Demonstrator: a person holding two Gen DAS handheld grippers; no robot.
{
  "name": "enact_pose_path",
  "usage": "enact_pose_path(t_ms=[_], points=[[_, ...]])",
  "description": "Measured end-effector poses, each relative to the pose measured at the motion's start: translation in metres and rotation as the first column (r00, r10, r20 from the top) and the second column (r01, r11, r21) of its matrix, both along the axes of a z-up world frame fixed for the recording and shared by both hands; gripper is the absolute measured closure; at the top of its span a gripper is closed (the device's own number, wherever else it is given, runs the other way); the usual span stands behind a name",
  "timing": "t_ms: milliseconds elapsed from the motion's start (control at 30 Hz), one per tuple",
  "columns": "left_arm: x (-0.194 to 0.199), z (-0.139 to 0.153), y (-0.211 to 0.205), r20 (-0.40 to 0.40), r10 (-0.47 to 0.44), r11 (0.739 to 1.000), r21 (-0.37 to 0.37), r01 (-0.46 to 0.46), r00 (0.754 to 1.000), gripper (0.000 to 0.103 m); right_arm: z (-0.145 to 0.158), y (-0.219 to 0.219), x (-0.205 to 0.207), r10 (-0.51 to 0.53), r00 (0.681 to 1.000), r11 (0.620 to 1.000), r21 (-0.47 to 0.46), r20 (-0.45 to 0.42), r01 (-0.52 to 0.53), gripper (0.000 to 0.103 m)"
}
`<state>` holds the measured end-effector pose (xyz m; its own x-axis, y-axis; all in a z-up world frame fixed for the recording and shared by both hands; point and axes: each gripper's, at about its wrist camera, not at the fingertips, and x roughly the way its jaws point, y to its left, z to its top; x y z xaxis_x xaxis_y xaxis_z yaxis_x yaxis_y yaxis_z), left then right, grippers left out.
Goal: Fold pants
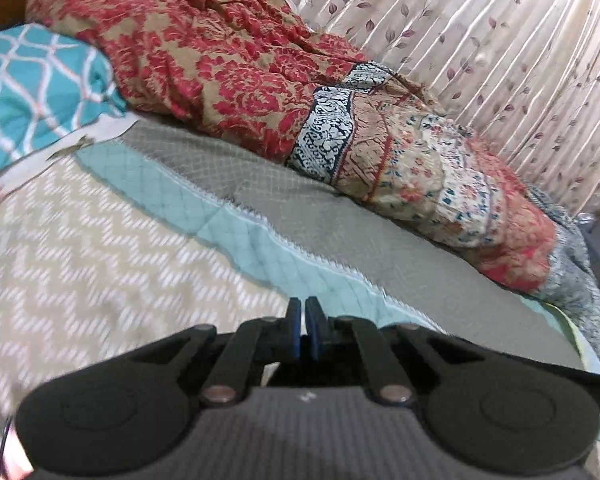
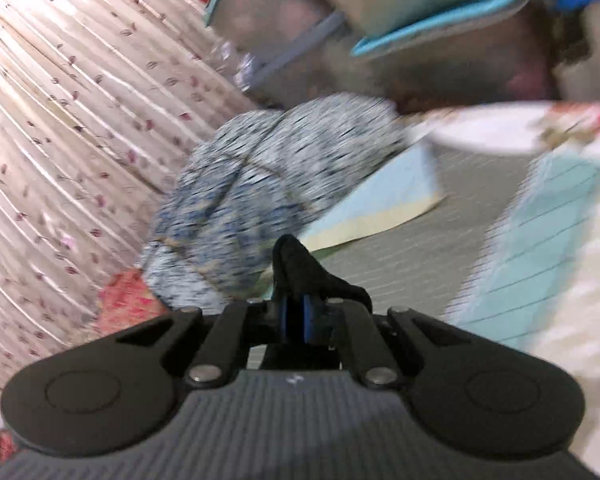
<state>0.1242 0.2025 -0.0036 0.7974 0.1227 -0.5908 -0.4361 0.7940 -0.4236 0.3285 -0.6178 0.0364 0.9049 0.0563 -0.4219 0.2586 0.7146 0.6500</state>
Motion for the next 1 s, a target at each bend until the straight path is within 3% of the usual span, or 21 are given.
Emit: enact_pose_path(t_ms=[133,267,400,433,467,533,600,667,733,800,833,867,933,1000], points=[[-0.049,0.002,-0.015,0.019,0.010,0.999,-0.036,-0.009,1.000,0.101,-0.031,-0.027,-0.069,-0.060,0.996,0.998,0.018,-0.063,0.061,0.093],[-0.094,0.002,-0.030,0.020,-0.001,0.998,-0.056,0.002,1.000,0.100,-0.078,-0.025,-0.128,-0.096,0.979,0.994,0.029,-0.178,0.103,0.092],[-0.106,0.007,-0.036,-0.040,-0.014,0.997,-0.081,0.011,0.999,0.096,-0.114,-0.004,-0.156,-0.139,0.955,0.982,0.091,-0.262,0.168,0.078],[-0.105,0.009,-0.037,-0.054,-0.020,0.997,-0.075,0.016,0.998,0.085,-0.120,-0.004,-0.164,-0.149,0.955,0.975,0.123,-0.255,0.184,0.077],[-0.102,0.010,-0.038,-0.073,-0.028,0.997,-0.074,0.022,0.997,0.064,-0.123,0.000,-0.168,-0.128,0.959,0.975,0.147,-0.251,0.169,0.076],[-0.093,0.011,-0.042,-0.114,-0.043,0.996,-0.081,0.034,0.993,0.044,-0.124,0.006,-0.171,-0.127,0.960,0.974,0.154,-0.248,0.169,0.075],[-0.079,0.011,-0.049,-0.141,-0.072,0.996,-0.071,0.063,0.987,0.040,-0.121,0.009,-0.173,-0.120,0.962,0.973,0.162,-0.246,0.163,0.065],[-0.058,0.006,-0.054,-0.191,-0.089,0.995,-0.071,0.076,0.978,0.015,-0.119,0.010,-0.169,-0.114,0.964,0.974,0.166,-0.239,0.156,0.056],[-0.035,-0.005,-0.056,-0.247,-0.086,0.994,-0.082,0.067,0.965,0.010,-0.115,0.018,-0.163,-0.110,0.964,0.977,0.151,-0.241,0.149,0.049],[-0.016,-0.016,-0.058,-0.274,-0.103,0.994,-0.074,0.086,0.956,0.022,-0.114,0.017,-0.154,-0.102,0.964,0.980,0.142,-0.245,0.140,0.044],[-0.006,-0.023,-0.060,-0.291,-0.125,0.992,-0.070,0.109,0.948,0.050,-0.118,0.016,-0.151,-0.104,0.962,0.981,0.136,-0.251,0.141,0.044],[0.002,-0.031,-0.061,-0.321,-0.141,0.990,-0.071,0.125,0.936,0.068,-0.118,0.016,-0.145,-0.114,0.958,0.981,0.124,-0.263,0.151,0.044],[0.010,-0.039,-0.065,-0.345,-0.153,0.988,-0.084,0.132,0.926,0.091,-0.120,0.011,-0.134,-0.109,0.954,0.984,0.104,-0.280,0.143,0.046],[0.007,-0.027,-0.065,-0.326,-0.150,0.988,-0.087,0.129,0.933,0.092,-0.119,0.009,-0.122,-0.097,0.944,0.990,0.067,-0.314,0.124,0.096]])
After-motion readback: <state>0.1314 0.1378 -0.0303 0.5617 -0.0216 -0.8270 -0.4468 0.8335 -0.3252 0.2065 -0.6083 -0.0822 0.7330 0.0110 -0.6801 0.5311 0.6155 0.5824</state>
